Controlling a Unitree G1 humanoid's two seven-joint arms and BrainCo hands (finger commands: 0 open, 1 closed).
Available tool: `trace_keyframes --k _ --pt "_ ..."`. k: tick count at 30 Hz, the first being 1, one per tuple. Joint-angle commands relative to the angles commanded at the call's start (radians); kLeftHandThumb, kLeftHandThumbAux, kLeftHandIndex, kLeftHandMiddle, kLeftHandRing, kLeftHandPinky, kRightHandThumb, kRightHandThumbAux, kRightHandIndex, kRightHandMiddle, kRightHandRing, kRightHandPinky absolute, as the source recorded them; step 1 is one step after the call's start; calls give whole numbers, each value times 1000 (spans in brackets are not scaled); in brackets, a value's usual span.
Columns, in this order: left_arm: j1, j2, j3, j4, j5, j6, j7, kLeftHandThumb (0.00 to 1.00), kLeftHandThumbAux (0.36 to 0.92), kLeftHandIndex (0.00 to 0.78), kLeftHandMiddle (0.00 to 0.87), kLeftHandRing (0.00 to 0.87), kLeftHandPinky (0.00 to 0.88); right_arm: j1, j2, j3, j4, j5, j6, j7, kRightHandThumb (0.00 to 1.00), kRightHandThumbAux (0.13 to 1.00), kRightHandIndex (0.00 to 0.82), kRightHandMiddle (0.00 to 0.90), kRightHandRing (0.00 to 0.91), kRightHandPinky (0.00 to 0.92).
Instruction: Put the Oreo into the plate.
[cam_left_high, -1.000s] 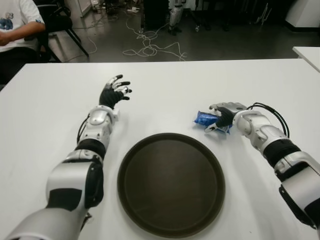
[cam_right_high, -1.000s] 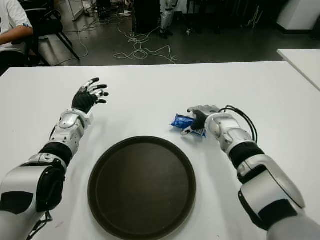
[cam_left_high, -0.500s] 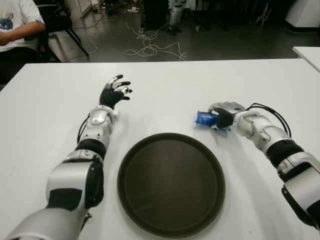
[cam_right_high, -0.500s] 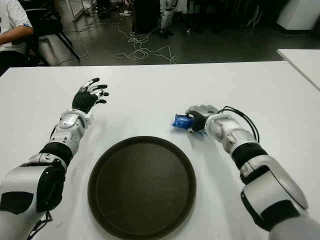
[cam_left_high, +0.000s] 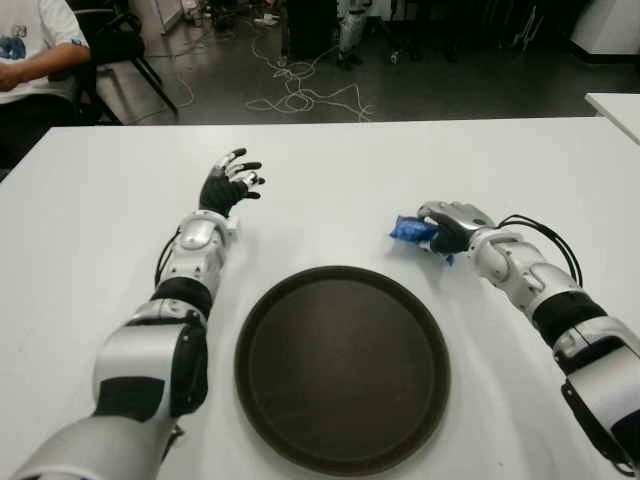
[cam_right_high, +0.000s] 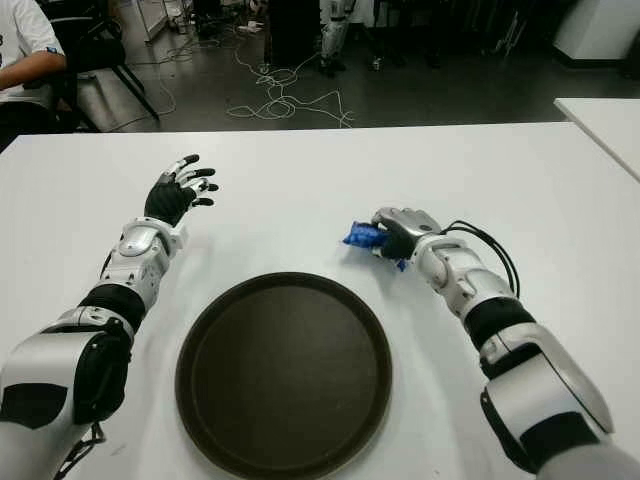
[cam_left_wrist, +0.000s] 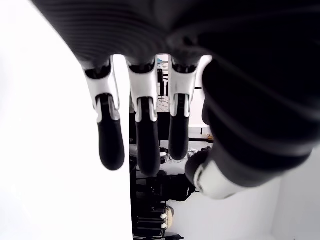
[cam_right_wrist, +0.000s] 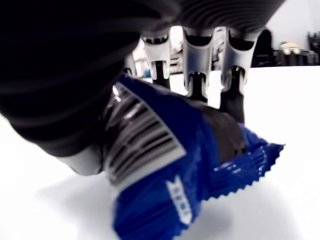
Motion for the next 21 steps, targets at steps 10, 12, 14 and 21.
trace_keyframes --k 10,12,14,21 --pt "2 -1 -2 -3 -1 -9 -3 213 848 165 298 358 446 16 21 -65 0 51 11 -64 945 662 388 475 537 719" --pt "2 -1 -1 -2 -2 -8 -5 204 852 163 298 361 450 17 22 -70 0 56 9 -62 947 662 386 472 545 748" --pt "2 -1 -1 -2 -4 -8 -7 194 854 162 297 362 450 15 20 -70 3 59 7 -60 948 661 387 473 545 747" --pt "2 -2 2 -3 -6 -11 -7 213 859 168 298 362 447 12 19 -70 10 62 5 -59 949 660 387 479 546 774"
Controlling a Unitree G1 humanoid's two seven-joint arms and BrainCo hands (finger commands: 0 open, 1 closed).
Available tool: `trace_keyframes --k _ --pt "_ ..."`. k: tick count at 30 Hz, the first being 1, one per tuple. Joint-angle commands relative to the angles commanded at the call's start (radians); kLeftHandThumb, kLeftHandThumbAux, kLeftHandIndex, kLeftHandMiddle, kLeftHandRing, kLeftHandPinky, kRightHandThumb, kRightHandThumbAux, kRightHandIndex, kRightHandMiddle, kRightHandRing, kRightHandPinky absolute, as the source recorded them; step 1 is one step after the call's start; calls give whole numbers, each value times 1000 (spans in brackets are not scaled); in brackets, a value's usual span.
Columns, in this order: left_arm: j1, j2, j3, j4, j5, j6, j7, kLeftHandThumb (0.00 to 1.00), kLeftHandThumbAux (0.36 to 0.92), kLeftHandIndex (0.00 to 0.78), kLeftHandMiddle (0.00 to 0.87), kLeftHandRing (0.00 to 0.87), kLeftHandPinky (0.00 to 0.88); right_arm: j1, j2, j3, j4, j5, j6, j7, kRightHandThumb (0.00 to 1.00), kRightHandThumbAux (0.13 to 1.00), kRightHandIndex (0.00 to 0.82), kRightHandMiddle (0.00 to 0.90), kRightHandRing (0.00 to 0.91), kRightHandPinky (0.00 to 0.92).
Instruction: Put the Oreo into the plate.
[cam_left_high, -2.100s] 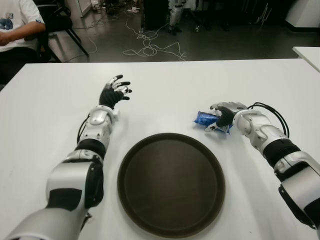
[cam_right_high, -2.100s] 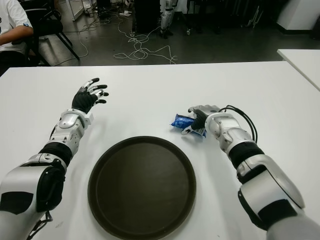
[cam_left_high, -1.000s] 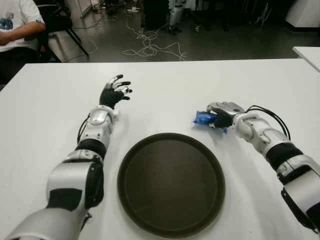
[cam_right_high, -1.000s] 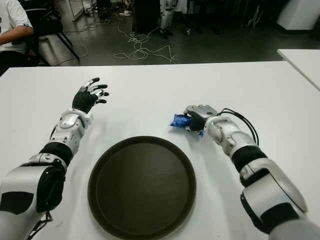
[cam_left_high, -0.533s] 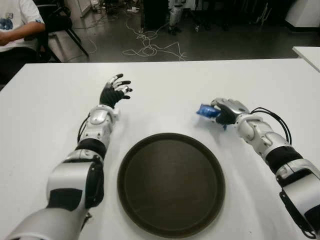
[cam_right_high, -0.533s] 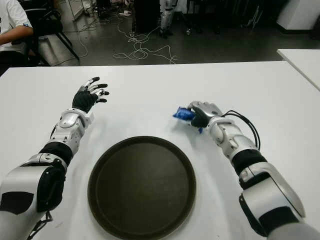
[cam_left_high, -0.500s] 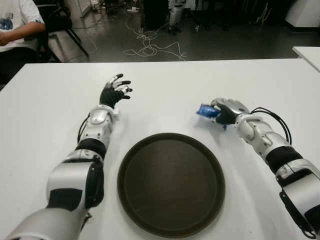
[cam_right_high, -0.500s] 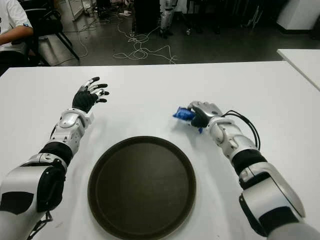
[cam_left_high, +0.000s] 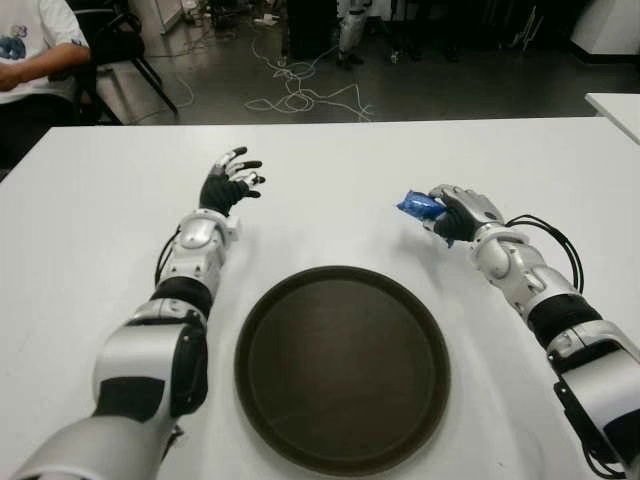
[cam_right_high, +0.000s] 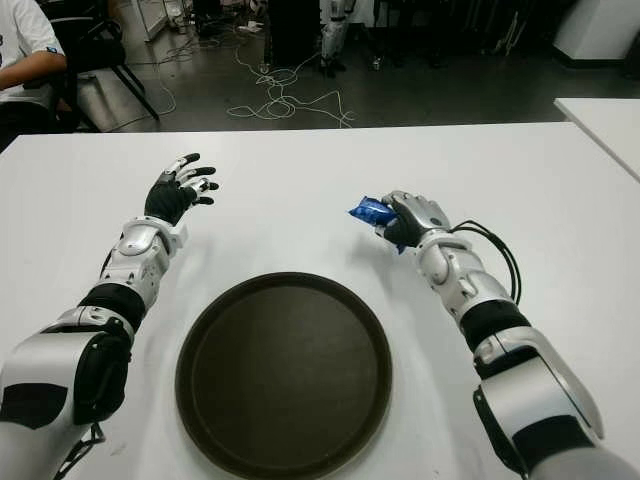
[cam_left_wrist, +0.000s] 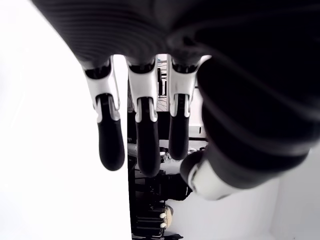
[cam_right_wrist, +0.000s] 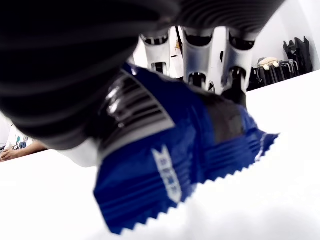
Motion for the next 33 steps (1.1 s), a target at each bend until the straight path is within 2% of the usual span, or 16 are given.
trace_keyframes --k 6,13,25,28,32,33 --pt "-1 0 0 0 0 7 6 269 817 156 297 361 455 0 -1 -3 -7 4 1 5 948 661 382 477 548 778" --pt "-2 0 -1 1 2 8 10 274 831 157 295 359 453 11 -2 -22 -35 21 -3 -3 946 664 379 463 552 786" --pt "-5 1 -2 2 3 16 15 276 820 159 293 360 453 58 -5 -63 -133 36 -46 -113 950 659 385 486 537 781" --pt "-5 2 -2 2 3 16 15 271 814 157 291 358 454 110 7 -63 -247 12 -61 -176 951 658 388 492 533 782" --pt "-5 3 -2 3 4 14 13 264 825 157 288 355 450 165 19 -59 -357 -1 -58 -197 952 656 392 498 527 776" --pt "-5 3 -3 3 4 12 12 262 827 157 288 355 449 199 23 -54 -409 -1 -73 -198 952 656 393 499 526 775"
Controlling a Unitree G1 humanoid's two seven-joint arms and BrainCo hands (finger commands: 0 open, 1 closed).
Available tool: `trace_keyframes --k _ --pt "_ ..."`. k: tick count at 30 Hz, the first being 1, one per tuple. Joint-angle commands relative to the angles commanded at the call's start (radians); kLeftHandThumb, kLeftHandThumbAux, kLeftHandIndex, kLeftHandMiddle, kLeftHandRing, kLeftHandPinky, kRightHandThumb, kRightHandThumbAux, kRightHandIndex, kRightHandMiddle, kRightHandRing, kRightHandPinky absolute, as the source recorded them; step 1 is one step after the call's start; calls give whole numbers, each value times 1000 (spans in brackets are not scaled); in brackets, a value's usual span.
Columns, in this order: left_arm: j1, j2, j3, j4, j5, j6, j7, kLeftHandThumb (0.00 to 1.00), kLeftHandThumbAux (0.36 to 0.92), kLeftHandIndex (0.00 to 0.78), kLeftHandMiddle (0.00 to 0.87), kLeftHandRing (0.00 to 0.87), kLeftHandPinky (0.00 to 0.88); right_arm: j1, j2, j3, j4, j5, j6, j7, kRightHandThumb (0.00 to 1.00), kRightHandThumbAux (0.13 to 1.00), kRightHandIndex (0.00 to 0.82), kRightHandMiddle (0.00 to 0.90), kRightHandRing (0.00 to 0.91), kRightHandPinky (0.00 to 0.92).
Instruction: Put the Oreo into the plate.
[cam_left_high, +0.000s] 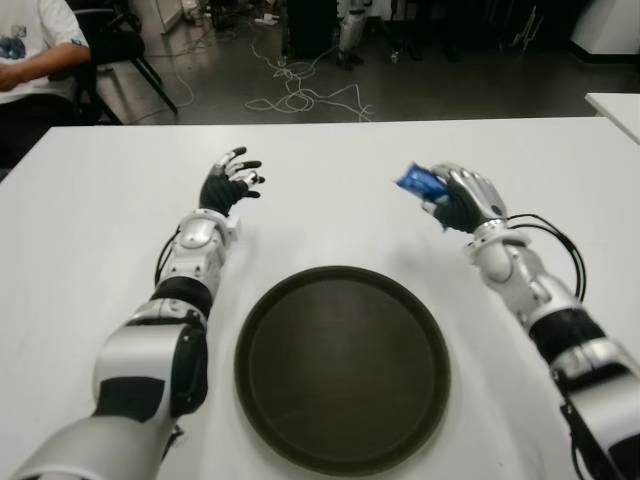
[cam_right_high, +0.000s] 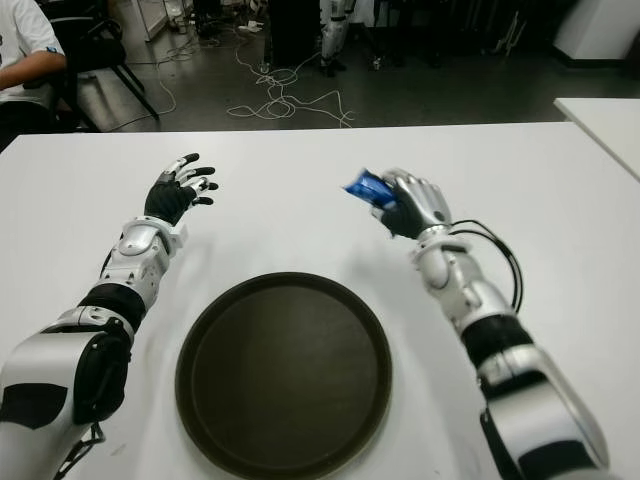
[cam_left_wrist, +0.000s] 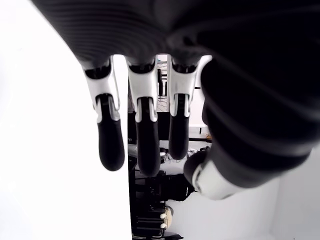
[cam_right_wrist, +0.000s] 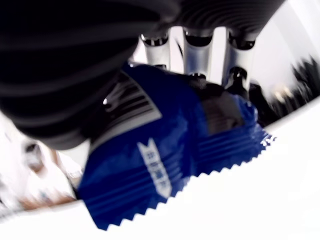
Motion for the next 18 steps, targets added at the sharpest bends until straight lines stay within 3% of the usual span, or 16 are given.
trace_keyframes --k 2,4,6,10,18 --pt "1 0 0 0 1 -3 -1 248 839 159 287 354 444 42 5 5 -67 -1 -15 3 952 656 392 500 524 775" --pt "2 0 -1 0 2 -6 2 235 845 160 288 353 440 91 33 29 -116 3 -61 0 952 656 392 500 523 776" --pt "2 -1 -1 1 2 -6 4 217 847 161 291 354 443 120 62 61 -111 2 -151 -18 952 656 392 501 523 781" --pt "1 -2 1 4 1 -7 5 207 852 160 296 360 449 136 61 78 -106 11 -271 -7 952 656 390 502 524 792" --pt "0 -5 7 4 -6 -10 3 222 871 160 295 362 452 140 74 79 -141 46 -387 90 953 656 390 503 528 824"
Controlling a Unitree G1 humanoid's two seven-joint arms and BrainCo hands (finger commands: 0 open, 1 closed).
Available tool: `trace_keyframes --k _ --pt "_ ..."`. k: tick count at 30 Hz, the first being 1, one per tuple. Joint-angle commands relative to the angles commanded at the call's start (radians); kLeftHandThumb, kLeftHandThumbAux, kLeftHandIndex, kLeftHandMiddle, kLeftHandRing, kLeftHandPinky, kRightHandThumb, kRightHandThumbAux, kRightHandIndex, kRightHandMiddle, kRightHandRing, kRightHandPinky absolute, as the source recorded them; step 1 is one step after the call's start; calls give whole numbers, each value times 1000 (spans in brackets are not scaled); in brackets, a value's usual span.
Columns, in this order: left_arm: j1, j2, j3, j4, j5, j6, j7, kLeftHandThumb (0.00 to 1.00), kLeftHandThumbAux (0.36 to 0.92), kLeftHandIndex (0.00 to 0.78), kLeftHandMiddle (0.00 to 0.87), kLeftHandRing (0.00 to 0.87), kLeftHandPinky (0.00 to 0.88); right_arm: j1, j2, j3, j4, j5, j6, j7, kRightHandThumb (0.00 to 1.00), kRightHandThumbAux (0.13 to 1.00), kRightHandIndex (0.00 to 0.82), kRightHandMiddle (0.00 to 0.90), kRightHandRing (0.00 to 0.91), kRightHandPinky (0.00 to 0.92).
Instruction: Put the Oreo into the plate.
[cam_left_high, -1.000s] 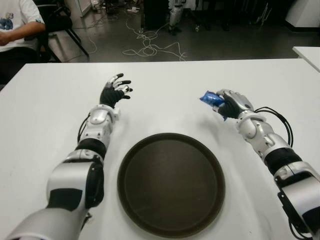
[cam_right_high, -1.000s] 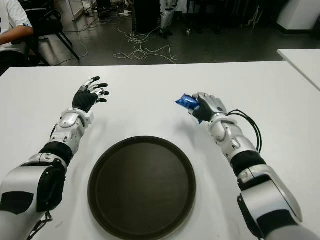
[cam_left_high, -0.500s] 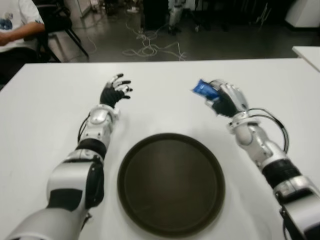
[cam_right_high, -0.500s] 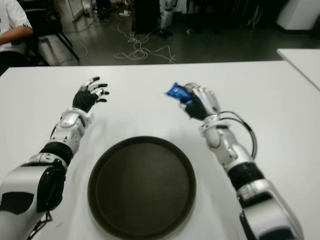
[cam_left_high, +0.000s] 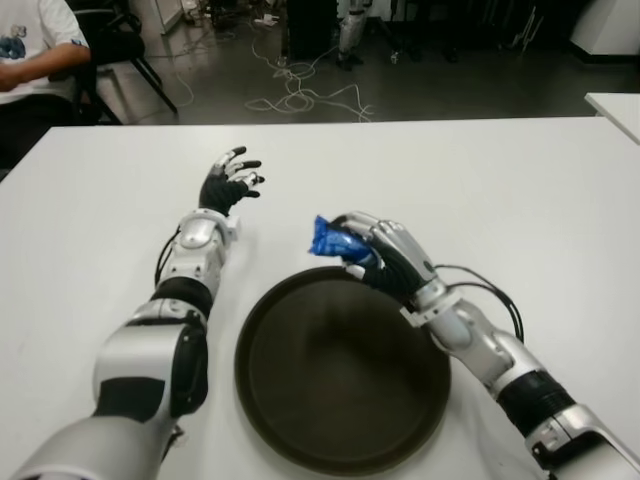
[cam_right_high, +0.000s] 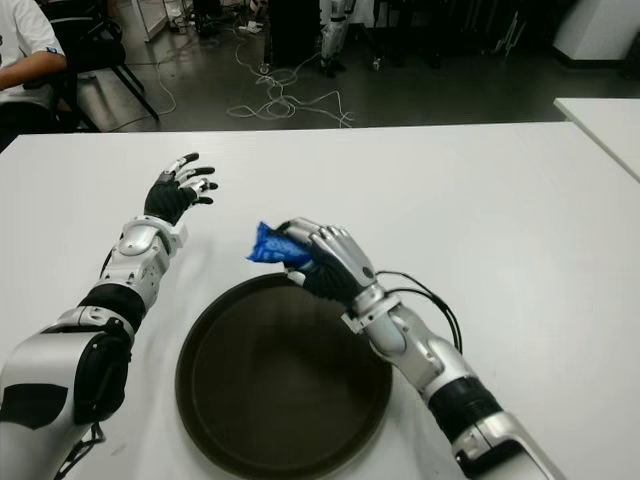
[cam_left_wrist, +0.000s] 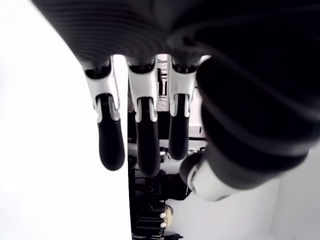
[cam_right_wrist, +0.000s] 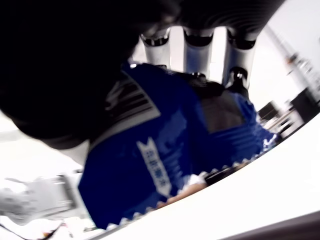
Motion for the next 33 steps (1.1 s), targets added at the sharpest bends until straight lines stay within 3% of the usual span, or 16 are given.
trace_keyframes --k 7,9,13,18,22,26,28,29,30,31,32,33 --pt "0 -3 3 1 1 -1 1 223 875 159 289 356 444 9 -9 14 54 70 -54 157 953 656 391 504 526 811" --pt "0 -3 3 2 1 -2 1 217 872 163 291 355 440 8 -13 13 49 100 -48 222 894 666 400 522 704 818" --pt "0 -2 2 1 2 -1 -2 213 855 165 292 357 443 -3 -13 0 74 158 -59 318 865 671 405 532 796 822" --pt "1 -2 -2 0 6 -4 -2 220 854 161 293 356 442 3 13 -36 117 194 -159 296 856 673 406 537 822 819" --pt "1 -2 -1 0 4 -5 -4 220 851 157 286 349 433 2 39 -59 151 175 -238 233 854 673 409 538 815 804" --pt "2 -1 0 -1 3 -5 -8 216 842 157 287 350 436 -18 45 -65 192 135 -288 194 853 668 425 547 742 734" --pt "3 -1 -1 -1 3 -6 -8 216 844 156 287 351 437 -32 34 -57 219 117 -297 197 841 675 418 512 593 593" --pt "3 -1 -1 -1 4 -5 -7 216 847 155 287 351 436 -37 29 -54 231 109 -300 199 778 694 411 423 479 475" --pt "3 -1 -1 -1 3 -5 -7 216 848 155 287 351 436 -42 23 -50 237 96 -297 205 756 701 408 392 439 433" --pt "3 -1 -1 -1 3 -5 -7 216 853 155 287 351 435 -46 19 -47 242 86 -296 208 561 673 301 302 330 313" --pt "3 -1 0 -1 3 -4 -7 217 856 155 288 350 434 -51 15 -43 245 74 -293 212 431 657 231 244 260 235" --pt "3 -1 0 -1 2 -4 -7 217 859 155 288 350 433 -55 12 -41 247 66 -291 214 372 648 195 210 220 191"
